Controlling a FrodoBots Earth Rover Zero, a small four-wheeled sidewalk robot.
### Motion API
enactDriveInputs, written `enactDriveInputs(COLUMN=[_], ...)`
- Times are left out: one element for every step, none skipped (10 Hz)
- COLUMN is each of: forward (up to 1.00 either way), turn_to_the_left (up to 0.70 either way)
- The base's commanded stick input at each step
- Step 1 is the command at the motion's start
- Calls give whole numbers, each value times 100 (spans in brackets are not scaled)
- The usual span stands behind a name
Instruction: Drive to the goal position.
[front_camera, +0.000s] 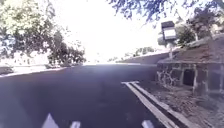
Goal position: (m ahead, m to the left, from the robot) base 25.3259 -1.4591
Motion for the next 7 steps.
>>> enactDriveInputs(forward=[70, 70, 70, 70, 70, 70, 70], turn_to_the_left=[0, 0, 0, 0, 0, 0, 0])
